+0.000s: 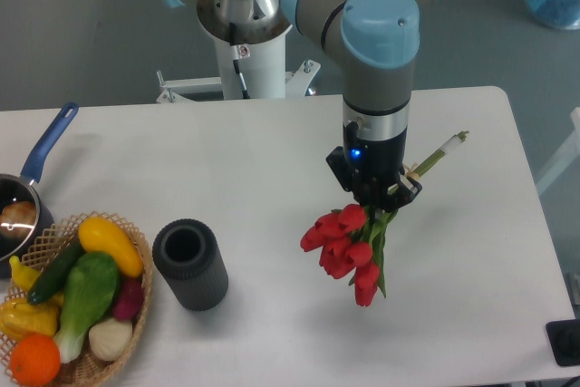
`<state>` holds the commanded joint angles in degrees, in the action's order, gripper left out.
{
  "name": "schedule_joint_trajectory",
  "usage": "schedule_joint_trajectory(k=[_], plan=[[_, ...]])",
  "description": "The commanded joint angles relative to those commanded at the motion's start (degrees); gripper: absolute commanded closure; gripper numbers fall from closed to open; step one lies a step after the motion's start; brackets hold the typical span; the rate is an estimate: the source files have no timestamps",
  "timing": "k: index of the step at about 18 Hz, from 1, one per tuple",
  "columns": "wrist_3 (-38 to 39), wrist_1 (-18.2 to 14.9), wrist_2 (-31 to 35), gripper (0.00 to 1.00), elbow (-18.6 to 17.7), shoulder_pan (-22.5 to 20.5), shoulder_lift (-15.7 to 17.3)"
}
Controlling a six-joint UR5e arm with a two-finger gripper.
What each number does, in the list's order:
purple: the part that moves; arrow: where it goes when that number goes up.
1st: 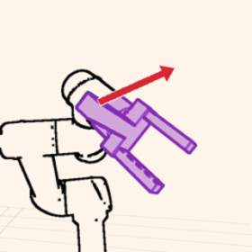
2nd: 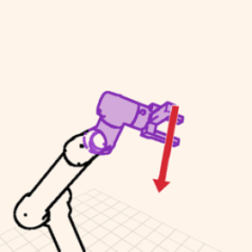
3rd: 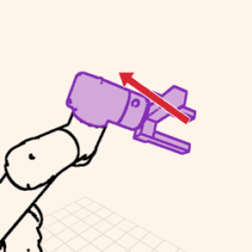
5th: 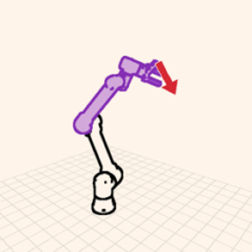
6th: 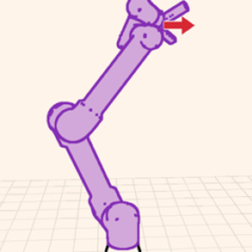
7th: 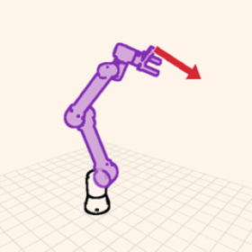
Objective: Insert the flowers into the vase
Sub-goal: 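Hold the red tulip bunch in the gripper and lift it slightly, then carry the tulips toward the black vase, tilting stems over its opening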
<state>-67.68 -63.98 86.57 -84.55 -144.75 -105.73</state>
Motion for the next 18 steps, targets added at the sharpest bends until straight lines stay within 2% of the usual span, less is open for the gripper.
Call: schedule_joint_trajectory(k=[6,9,11,14,16,18], plan=[[0.09,0.00,-0.88,1.00,-0.09,-0.44,0.44],[0.61,0.17,-4.20,1.00,-0.26,-0.79,0.88],[0.79,0.44,-9.90,1.00,-0.44,-2.02,1.67],[4.72,0.88,-22.20,1.00,-0.88,-4.30,3.33],[12.26,3.15,-28.89,1.00,-0.97,-4.66,3.78],[19.48,6.57,-32.24,1.00,-1.32,-4.49,4.13]])
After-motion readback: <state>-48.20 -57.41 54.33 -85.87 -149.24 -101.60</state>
